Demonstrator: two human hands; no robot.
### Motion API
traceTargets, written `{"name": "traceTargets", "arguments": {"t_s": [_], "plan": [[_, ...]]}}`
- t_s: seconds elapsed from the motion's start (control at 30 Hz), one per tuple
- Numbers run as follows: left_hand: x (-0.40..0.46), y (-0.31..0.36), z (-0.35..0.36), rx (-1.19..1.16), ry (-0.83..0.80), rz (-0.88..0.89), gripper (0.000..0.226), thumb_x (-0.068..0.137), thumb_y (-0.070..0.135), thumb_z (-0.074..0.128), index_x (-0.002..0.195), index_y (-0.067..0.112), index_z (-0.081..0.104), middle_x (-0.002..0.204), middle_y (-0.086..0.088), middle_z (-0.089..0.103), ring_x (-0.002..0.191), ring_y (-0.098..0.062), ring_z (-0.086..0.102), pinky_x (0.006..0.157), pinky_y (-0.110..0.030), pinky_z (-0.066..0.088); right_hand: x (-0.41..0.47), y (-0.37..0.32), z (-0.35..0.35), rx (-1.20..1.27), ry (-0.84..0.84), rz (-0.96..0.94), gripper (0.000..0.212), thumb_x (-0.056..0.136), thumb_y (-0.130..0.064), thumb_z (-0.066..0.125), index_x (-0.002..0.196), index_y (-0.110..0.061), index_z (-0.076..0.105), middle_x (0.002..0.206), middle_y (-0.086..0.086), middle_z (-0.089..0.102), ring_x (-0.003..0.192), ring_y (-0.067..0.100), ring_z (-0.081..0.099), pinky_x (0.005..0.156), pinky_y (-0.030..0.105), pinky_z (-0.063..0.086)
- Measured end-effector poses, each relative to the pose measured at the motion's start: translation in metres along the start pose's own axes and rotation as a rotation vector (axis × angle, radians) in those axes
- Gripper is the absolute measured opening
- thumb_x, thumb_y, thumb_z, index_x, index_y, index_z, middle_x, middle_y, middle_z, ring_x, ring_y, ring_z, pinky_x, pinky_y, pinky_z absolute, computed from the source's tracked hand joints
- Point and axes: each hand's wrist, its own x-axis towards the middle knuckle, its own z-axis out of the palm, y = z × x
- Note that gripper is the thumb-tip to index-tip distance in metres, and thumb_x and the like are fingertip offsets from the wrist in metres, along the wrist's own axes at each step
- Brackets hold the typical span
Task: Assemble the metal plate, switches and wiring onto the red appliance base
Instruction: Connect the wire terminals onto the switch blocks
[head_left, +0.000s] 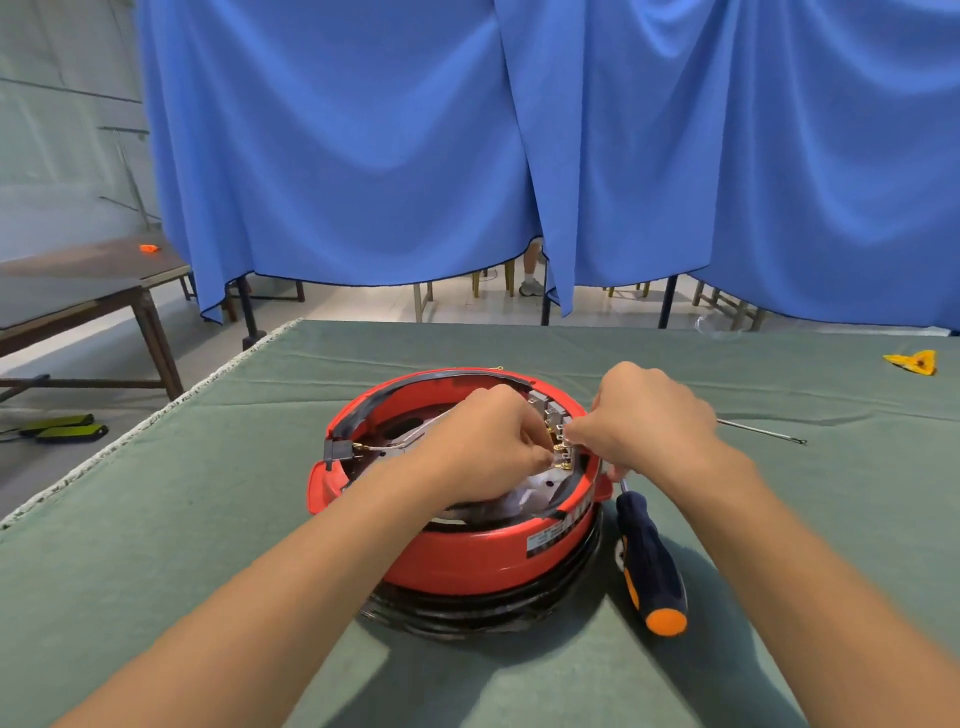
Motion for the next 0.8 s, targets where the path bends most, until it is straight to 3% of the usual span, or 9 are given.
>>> {"name": "traceTargets", "arguments": {"t_s": [0.13,0.23,0.3,0.37,0.43,0.53,0.63,0.73,0.8], "plan": [[-0.028,-0.019,-0.020,0.133,0.184,-0.054,0.016,0.087,0.021,0.060,0.084,0.025,0.075,0.083,0.011,0.071,0.085,-0.013,0.063,0.077,-0.036,0.052,0.002,0.005,-0.002,-0.024,0.085,0.069,0.029,0.076,-0.033,0.067,0.061,-0.017,0.047,0.062,-0.001,0.051,0.053,0.017,0.042,0.049,0.024,0.023],[-0.046,-0.041,-0.030,0.257,0.353,-0.094,0.016,0.088,0.022,0.059,0.082,0.025,0.073,0.080,0.014,0.065,0.092,-0.015,0.052,0.074,-0.035,0.048,-0.001,0.010,-0.003,-0.031,0.131,0.089,0.027,0.077,-0.027,0.066,0.061,-0.017,0.047,0.064,0.000,0.053,0.056,0.019,0.044,0.051,0.025,0.026],[-0.052,-0.054,-0.030,0.256,0.472,-0.132,0.016,0.087,0.017,0.060,0.083,0.023,0.074,0.079,0.014,0.058,0.093,-0.015,0.045,0.072,-0.032,0.040,-0.006,0.008,-0.004,-0.054,0.164,0.052,0.021,0.079,-0.023,0.063,0.066,-0.016,0.048,0.080,0.004,0.058,0.075,0.023,0.047,0.058,0.029,0.033],[-0.055,-0.063,-0.025,0.117,0.576,-0.195,0.018,0.085,0.010,0.060,0.087,0.022,0.073,0.089,0.008,0.060,0.096,-0.016,0.048,0.076,-0.029,0.037,-0.011,0.004,-0.003,-0.064,0.206,-0.035,0.008,0.084,-0.022,0.060,0.087,-0.015,0.058,0.102,0.006,0.057,0.099,0.027,0.043,0.066,0.033,0.033],[-0.057,-0.067,-0.019,-0.119,0.630,-0.234,0.023,0.083,0.004,0.061,0.088,0.024,0.069,0.097,0.004,0.061,0.094,-0.016,0.056,0.078,-0.024,0.037,-0.016,-0.004,-0.002,-0.030,0.222,-0.123,0.020,0.086,-0.023,0.058,0.105,-0.016,0.063,0.109,0.005,0.055,0.107,0.027,0.041,0.071,0.032,0.032],[-0.055,-0.069,-0.011,-0.313,0.705,-0.222,0.029,0.083,0.000,0.062,0.096,0.026,0.063,0.100,0.006,0.062,0.092,-0.013,0.059,0.075,-0.018,0.039,-0.023,-0.021,-0.001,0.090,0.170,-0.263,0.020,0.085,-0.020,0.056,0.101,-0.021,0.069,0.102,-0.002,0.063,0.104,0.021,0.046,0.071,0.031,0.037],[-0.052,-0.075,-0.007,-0.443,0.738,-0.253,0.030,0.085,0.003,0.062,0.109,0.021,0.063,0.107,0.006,0.062,0.096,-0.015,0.061,0.082,-0.025,0.043,-0.021,-0.043,0.000,0.208,-0.023,-0.396,0.017,0.084,-0.019,0.059,0.094,-0.024,0.072,0.098,-0.006,0.069,0.096,0.015,0.058,0.077,0.031,0.050],[-0.052,-0.079,-0.003,-0.640,0.730,-0.230,0.027,0.086,-0.003,0.060,0.097,0.020,0.066,0.096,0.004,0.069,0.096,-0.020,0.065,0.087,-0.032,0.049,-0.015,-0.070,0.007,0.201,-0.172,-0.521,0.017,0.086,-0.018,0.060,0.096,-0.023,0.073,0.099,-0.006,0.071,0.092,0.014,0.062,0.078,0.029,0.051],[-0.052,-0.080,0.000,-0.765,0.735,-0.203,0.029,0.086,-0.006,0.059,0.093,0.020,0.069,0.092,0.002,0.073,0.092,-0.018,0.067,0.085,-0.030,0.052,-0.010,-0.083,0.015,0.154,-0.222,-0.580,0.019,0.086,-0.019,0.060,0.100,-0.022,0.072,0.102,-0.004,0.071,0.095,0.016,0.062,0.082,0.033,0.052]]}}
